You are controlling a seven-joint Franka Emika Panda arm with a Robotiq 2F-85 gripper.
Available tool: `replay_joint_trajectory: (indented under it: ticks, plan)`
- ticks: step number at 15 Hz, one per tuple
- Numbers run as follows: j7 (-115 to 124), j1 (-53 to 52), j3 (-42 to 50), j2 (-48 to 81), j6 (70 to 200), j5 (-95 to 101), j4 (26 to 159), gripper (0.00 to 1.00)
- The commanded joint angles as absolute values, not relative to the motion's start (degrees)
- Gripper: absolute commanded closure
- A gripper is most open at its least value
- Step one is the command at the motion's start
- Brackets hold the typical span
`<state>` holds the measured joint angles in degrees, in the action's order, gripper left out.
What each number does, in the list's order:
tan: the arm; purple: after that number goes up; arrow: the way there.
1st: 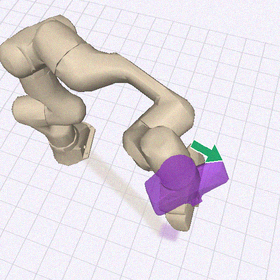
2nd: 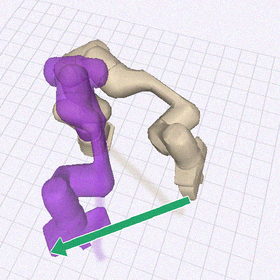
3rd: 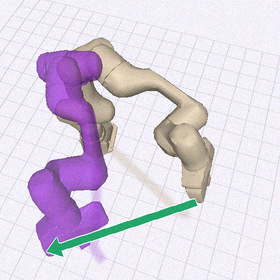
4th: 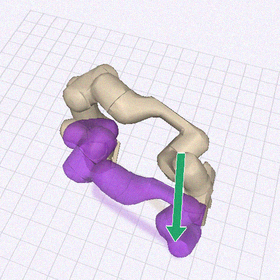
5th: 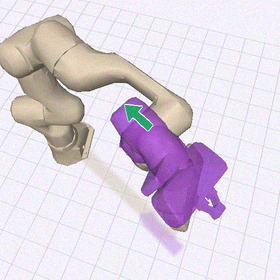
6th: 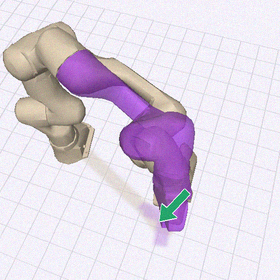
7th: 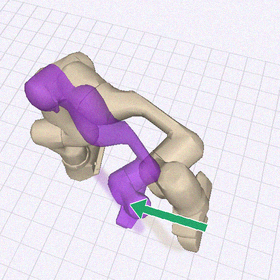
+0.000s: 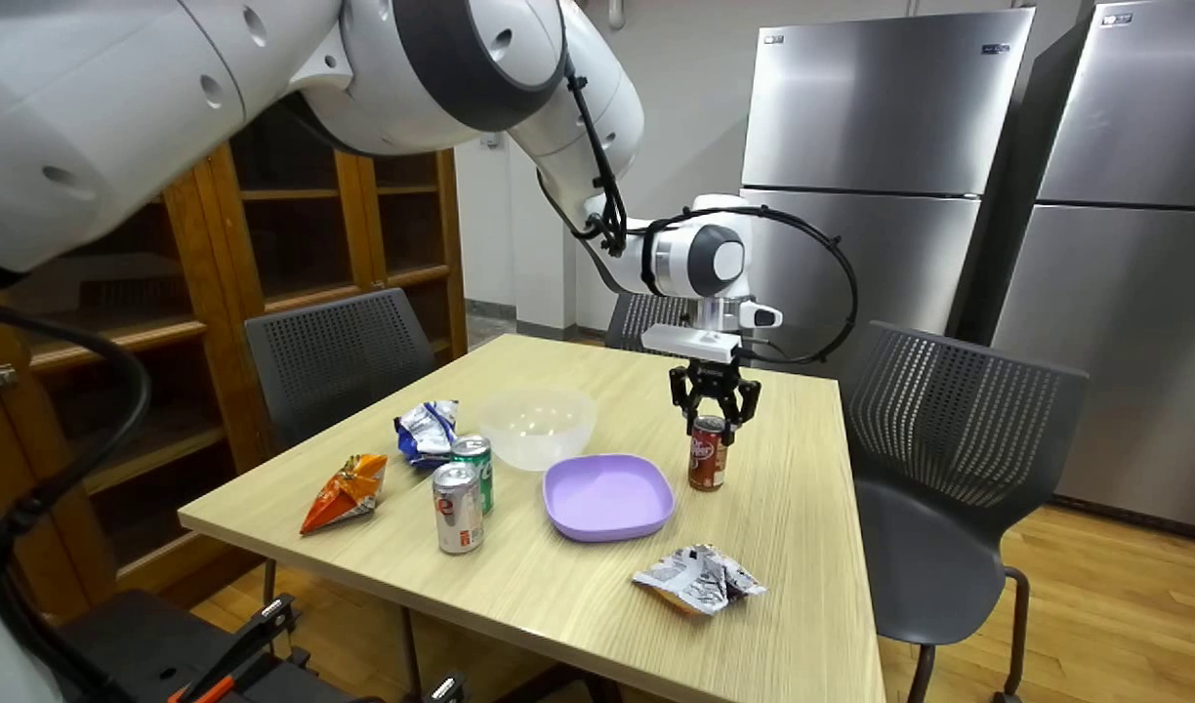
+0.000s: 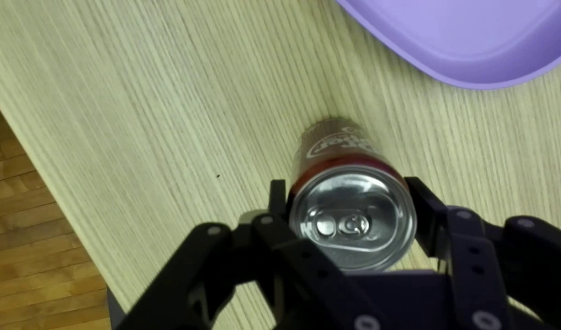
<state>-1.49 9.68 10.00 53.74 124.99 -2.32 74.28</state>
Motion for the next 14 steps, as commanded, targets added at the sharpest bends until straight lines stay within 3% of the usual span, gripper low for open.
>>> replay_joint_trajectory:
  ticks: [1, 14]
  plan:
    - [-2.5, 10.8, 7.8, 49.6, 123.7, -1.9, 76.0, 0.61]
    - [-6.5, 9.5, 6.2, 33.7, 128.9, -1.1, 96.9, 0.61]
